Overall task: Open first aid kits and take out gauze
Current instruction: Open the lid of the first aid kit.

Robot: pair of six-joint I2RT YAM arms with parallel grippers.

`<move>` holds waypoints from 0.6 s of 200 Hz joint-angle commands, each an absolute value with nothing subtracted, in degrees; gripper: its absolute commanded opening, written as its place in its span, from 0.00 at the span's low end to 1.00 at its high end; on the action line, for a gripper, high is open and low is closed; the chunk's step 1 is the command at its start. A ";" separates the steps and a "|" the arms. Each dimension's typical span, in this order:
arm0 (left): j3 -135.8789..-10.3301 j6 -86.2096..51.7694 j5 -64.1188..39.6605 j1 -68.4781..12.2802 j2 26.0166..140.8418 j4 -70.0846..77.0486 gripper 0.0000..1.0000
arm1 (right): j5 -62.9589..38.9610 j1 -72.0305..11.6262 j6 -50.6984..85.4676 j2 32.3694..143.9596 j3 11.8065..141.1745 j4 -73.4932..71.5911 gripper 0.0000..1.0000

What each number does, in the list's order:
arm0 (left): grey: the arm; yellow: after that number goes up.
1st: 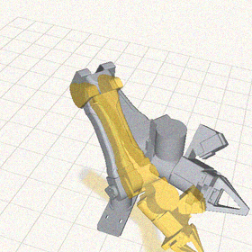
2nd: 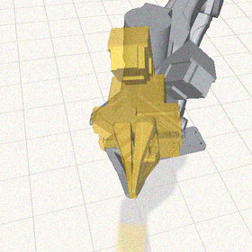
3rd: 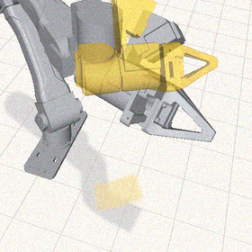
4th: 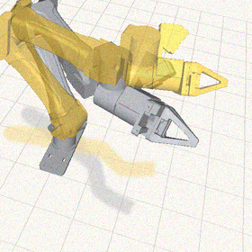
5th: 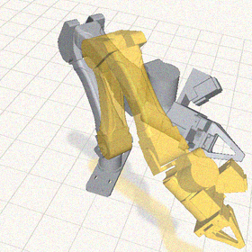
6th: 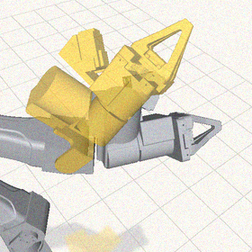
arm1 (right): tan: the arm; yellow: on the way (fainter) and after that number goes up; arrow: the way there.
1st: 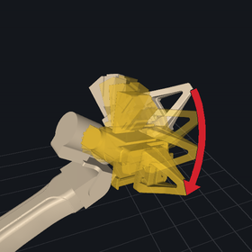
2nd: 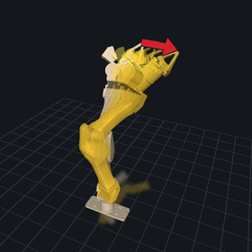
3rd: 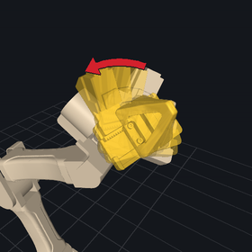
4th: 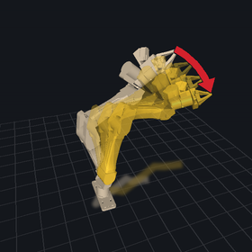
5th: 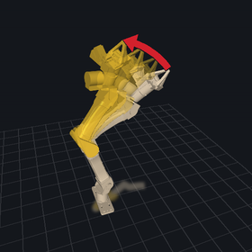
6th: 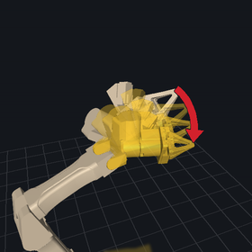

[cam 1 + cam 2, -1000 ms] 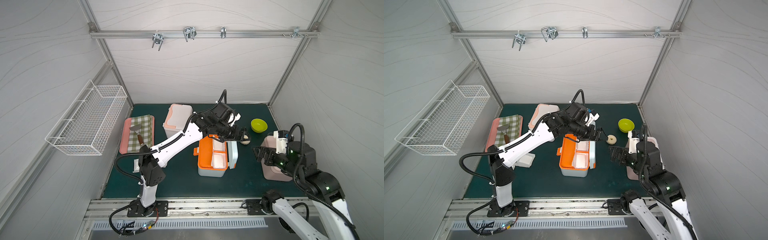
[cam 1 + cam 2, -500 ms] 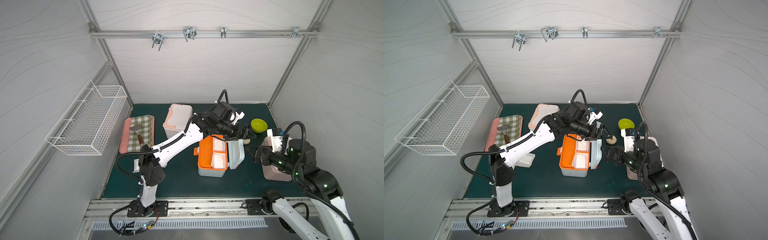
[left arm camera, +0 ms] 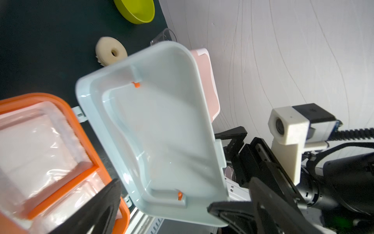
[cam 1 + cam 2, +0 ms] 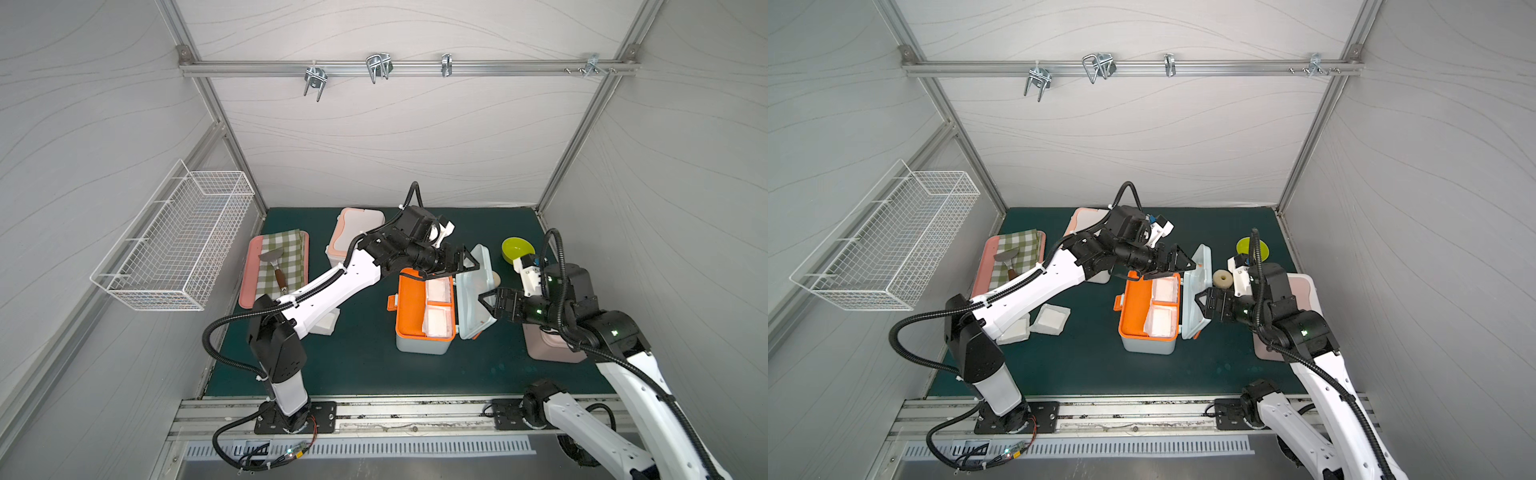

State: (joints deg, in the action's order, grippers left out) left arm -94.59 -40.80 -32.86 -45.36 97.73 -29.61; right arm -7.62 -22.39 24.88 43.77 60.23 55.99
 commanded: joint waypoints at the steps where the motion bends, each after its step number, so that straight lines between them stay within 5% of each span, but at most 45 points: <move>1: -92.45 -37.42 -26.74 -44.83 94.18 -31.49 0.99 | 3.82 -22.15 27.40 44.22 63.74 64.59 0.99; 42: -89.61 -33.45 -18.00 -44.83 91.71 -38.23 0.99 | 3.58 -22.16 28.67 44.84 68.49 67.00 0.99; 120: -86.55 -28.56 -4.43 -44.91 87.42 -48.78 0.96 | -17.25 -21.72 24.18 44.43 67.48 56.87 0.99</move>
State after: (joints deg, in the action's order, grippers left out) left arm -86.96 -31.03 -9.74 -44.93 89.38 -45.63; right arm -7.42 -22.04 25.96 44.75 70.11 61.65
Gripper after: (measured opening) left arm 0.976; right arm 0.992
